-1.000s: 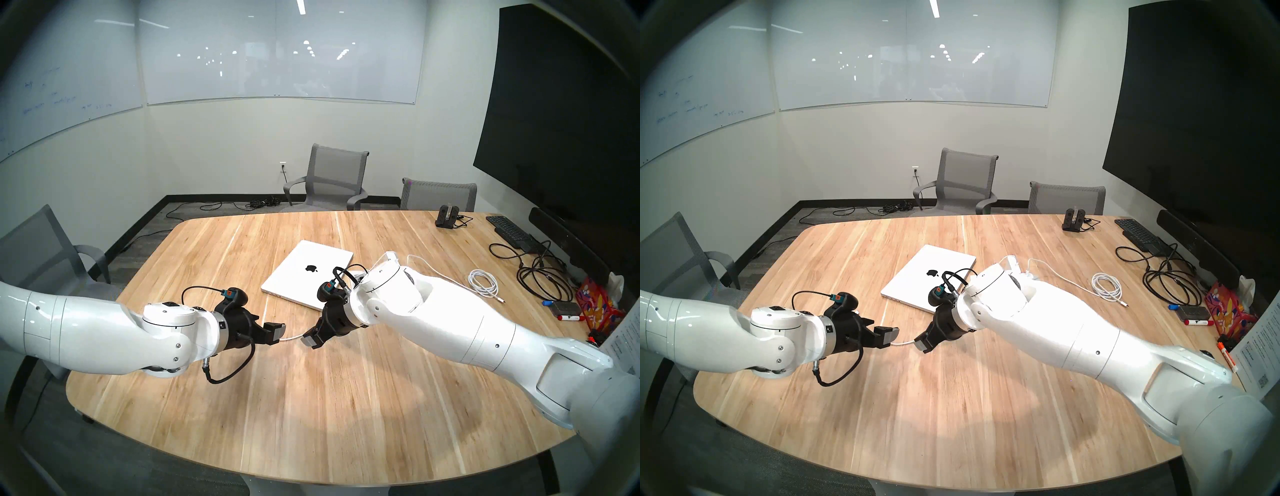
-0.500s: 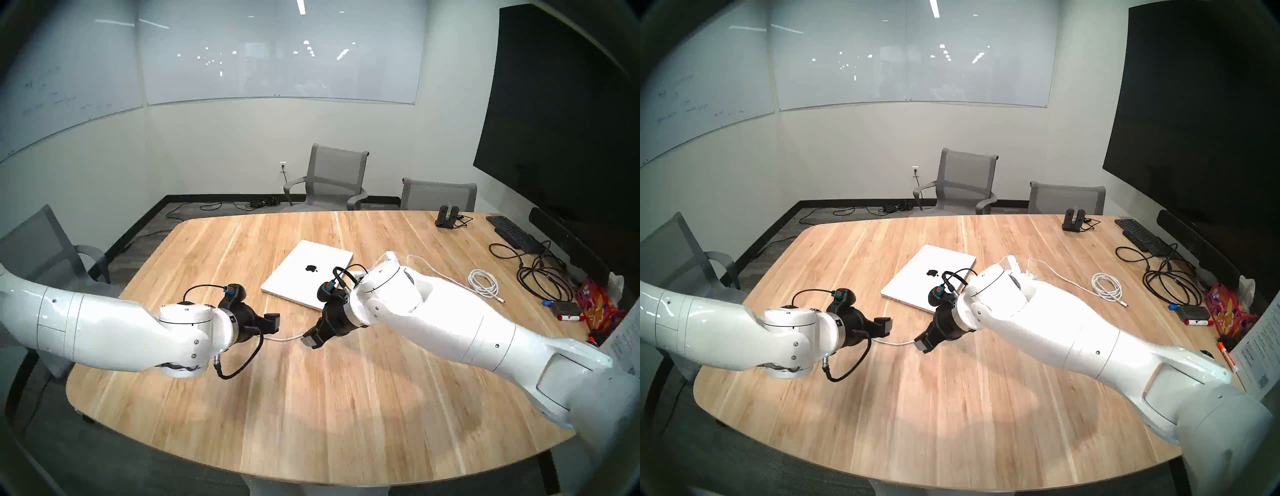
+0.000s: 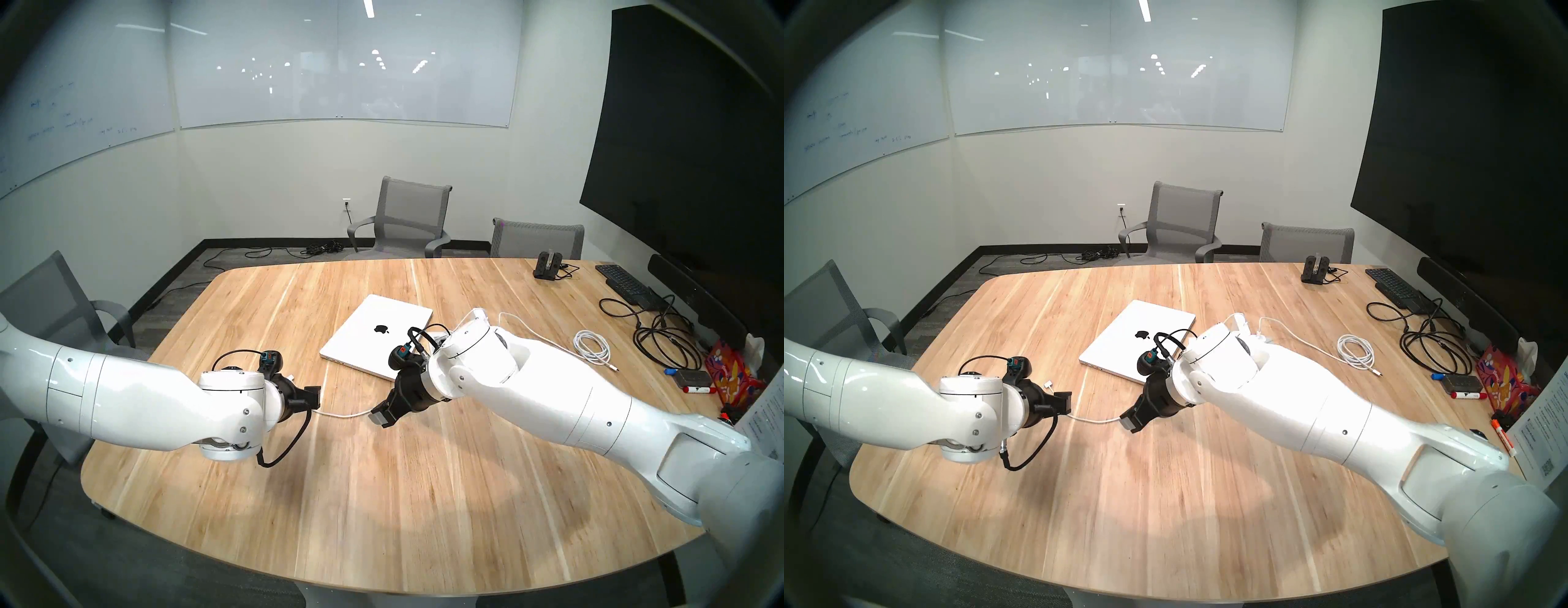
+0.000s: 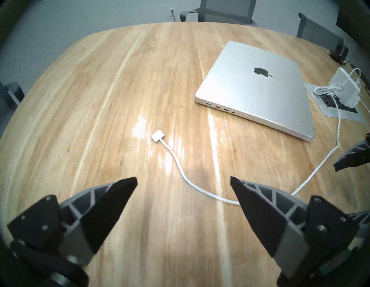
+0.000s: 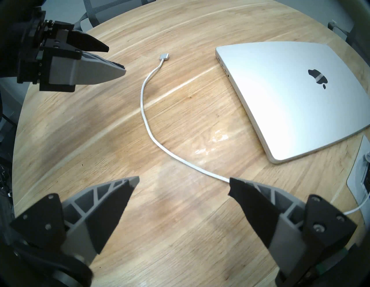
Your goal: Plug the charging cable into the port of a MacBook
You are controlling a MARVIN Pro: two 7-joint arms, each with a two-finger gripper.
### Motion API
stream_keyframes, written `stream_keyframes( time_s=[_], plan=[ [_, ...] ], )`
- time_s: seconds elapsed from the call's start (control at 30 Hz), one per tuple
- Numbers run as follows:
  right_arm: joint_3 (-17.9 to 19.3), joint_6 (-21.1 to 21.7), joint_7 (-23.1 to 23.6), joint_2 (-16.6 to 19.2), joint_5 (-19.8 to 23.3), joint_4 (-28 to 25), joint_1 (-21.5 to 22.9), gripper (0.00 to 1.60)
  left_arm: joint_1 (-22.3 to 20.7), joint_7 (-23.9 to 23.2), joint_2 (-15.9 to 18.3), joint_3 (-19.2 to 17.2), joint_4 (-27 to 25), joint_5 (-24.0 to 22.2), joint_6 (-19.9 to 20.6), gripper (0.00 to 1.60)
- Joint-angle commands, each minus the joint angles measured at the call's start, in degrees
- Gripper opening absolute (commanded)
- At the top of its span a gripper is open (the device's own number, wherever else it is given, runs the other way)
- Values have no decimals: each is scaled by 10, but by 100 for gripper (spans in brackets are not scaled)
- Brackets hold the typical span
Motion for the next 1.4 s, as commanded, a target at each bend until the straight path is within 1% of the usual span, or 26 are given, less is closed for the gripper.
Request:
stream_keyframes(
  time_s=[0.0,0.1,0.13,0.17,0.23,0.43,0.93,1.3,1.37],
  plan=[
    [4,-2,1,0,-2,-8,7,160,-1,-3,-23,-16,21,-24,6,160],
    [4,-2,1,0,-1,-8,7,160,5,-10,-38,-21,38,-31,1,160],
    [4,-2,1,0,-1,-8,7,160,5,-10,-38,-21,38,-31,1,160],
    [4,-2,1,0,-1,-8,7,160,11,-17,-49,-26,56,-40,-1,160],
    [4,-2,1,0,-1,-8,7,160,16,-24,-58,-30,72,-50,0,160],
    [4,-2,1,0,-1,-8,7,160,23,-36,-72,-37,94,-71,6,160],
    [4,-2,1,0,-2,-8,7,160,29,-35,-91,-41,114,-95,12,160],
    [4,-2,1,0,-2,-8,7,160,29,-32,-97,-40,118,-104,12,160],
    [4,-2,1,0,-2,-8,7,160,29,-32,-97,-41,119,-107,12,155]
  ],
)
